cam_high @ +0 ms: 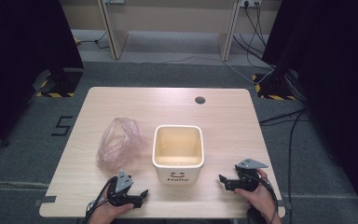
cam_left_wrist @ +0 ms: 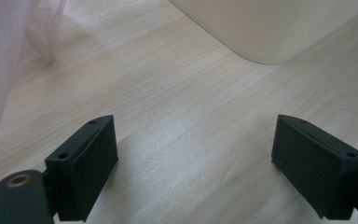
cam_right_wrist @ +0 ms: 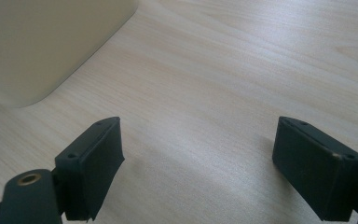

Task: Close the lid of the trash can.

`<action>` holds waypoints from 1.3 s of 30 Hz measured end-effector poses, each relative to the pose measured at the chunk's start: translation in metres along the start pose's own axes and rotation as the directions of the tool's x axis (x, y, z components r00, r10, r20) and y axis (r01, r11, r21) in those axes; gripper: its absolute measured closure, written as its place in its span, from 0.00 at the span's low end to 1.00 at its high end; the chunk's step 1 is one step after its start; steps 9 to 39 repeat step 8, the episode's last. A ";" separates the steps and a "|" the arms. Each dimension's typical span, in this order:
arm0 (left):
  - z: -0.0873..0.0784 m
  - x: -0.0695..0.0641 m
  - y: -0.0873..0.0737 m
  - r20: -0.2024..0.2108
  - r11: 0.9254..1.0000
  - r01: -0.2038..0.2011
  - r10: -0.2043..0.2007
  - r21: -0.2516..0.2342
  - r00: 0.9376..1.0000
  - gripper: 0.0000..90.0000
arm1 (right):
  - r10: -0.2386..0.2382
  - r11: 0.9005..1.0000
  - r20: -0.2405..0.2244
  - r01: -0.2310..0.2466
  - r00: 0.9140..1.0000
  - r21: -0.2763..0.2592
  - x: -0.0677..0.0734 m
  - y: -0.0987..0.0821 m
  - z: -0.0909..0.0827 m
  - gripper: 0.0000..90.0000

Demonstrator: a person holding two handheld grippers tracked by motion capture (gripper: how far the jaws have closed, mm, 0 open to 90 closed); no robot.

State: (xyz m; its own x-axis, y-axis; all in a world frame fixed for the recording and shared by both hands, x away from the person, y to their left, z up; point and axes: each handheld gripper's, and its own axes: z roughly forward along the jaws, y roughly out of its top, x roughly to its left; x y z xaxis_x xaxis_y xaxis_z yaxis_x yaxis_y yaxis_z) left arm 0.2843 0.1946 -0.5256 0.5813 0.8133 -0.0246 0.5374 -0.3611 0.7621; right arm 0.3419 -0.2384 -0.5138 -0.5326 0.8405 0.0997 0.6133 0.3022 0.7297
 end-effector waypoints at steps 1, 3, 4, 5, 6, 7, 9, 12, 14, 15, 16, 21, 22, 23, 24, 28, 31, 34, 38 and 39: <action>0.000 0.000 0.000 0.000 1.000 -0.001 0.001 0.001 1.000 0.15 | 0.000 1.000 0.000 0.000 1.000 0.000 0.000 0.000 0.000 0.18; 0.000 0.000 0.000 -0.001 1.000 0.000 0.000 0.001 1.000 0.15 | 0.001 1.000 0.000 -0.001 1.000 0.000 0.000 0.000 0.000 0.18; 0.000 0.000 0.000 -0.001 1.000 0.000 0.000 0.001 1.000 0.15 | 0.001 1.000 -0.001 -0.001 1.000 0.000 0.000 0.000 0.000 0.18; 0.000 0.000 0.000 -0.001 1.000 0.000 0.000 0.001 1.000 0.15 | 0.001 1.000 -0.001 -0.001 1.000 0.000 0.000 0.000 0.000 0.18; 0.000 0.000 0.000 0.000 1.000 -0.001 0.001 0.001 1.000 0.15 | 0.001 1.000 -0.001 -0.001 1.000 -0.001 -0.001 0.000 0.000 0.18; 0.000 0.000 0.000 0.001 1.000 0.000 0.000 0.001 1.000 0.15 | 0.002 1.000 -0.001 -0.002 1.000 -0.001 -0.001 0.000 0.000 0.18; 0.000 0.000 0.000 0.002 1.000 -0.001 0.001 0.001 1.000 0.15 | 0.003 1.000 -0.002 -0.003 1.000 -0.002 -0.001 0.000 0.000 0.18; 0.000 0.000 0.000 0.002 1.000 -0.001 0.001 0.001 1.000 0.15 | 0.003 1.000 -0.002 -0.003 1.000 -0.002 -0.001 0.000 0.000 0.18; 0.000 0.000 0.000 0.002 1.000 -0.001 0.001 0.001 1.000 0.15 | 0.003 1.000 -0.002 -0.003 1.000 -0.002 -0.001 0.000 0.000 0.18; 0.000 0.000 0.000 0.002 1.000 -0.001 0.001 0.001 1.000 0.15 | 0.003 1.000 -0.002 -0.003 1.000 -0.002 -0.001 0.000 0.000 0.18; 0.000 0.000 0.000 0.002 1.000 -0.001 0.001 0.001 1.000 0.15 | 0.003 1.000 -0.002 -0.003 1.000 -0.002 -0.001 0.000 0.000 0.18; 0.000 0.000 0.000 0.002 1.000 -0.001 0.001 0.001 1.000 0.15 | 0.003 1.000 -0.002 -0.003 1.000 -0.002 -0.001 0.000 0.000 0.18; 0.000 0.000 0.000 0.002 1.000 -0.001 0.001 0.001 1.000 0.15 | 0.003 1.000 -0.002 -0.003 1.000 -0.002 -0.001 0.000 0.000 0.18; 0.000 0.000 0.000 0.002 1.000 -0.001 0.001 0.001 1.000 0.15 | 0.003 1.000 -0.002 -0.003 1.000 -0.002 -0.001 0.000 0.000 0.18; 0.000 0.000 0.000 0.002 1.000 -0.001 0.001 0.001 1.000 0.15 | 0.003 1.000 -0.002 -0.003 1.000 -0.002 -0.001 0.000 0.000 0.18; 0.000 0.000 0.000 0.002 1.000 -0.001 0.001 0.001 1.000 0.15 | 0.003 1.000 -0.002 -0.003 1.000 -0.002 -0.001 0.000 0.000 0.18; 0.000 0.000 0.000 0.002 1.000 -0.001 0.001 0.001 1.000 0.15 | 0.003 1.000 -0.002 -0.003 1.000 -0.002 -0.001 0.000 0.000 0.18; 0.000 0.000 0.000 0.002 1.000 -0.001 0.001 0.001 1.000 0.15 | 0.003 1.000 -0.002 -0.003 1.000 -0.002 -0.001 0.000 0.000 0.18; 0.000 0.000 0.000 0.002 1.000 -0.001 0.001 0.001 1.000 0.15 | 0.003 1.000 -0.002 -0.003 1.000 -0.002 -0.001 0.000 0.000 0.18; 0.000 0.000 0.000 0.002 1.000 -0.001 0.001 0.001 1.000 0.15 | 0.003 1.000 -0.002 -0.003 1.000 -0.002 -0.001 0.000 0.000 0.18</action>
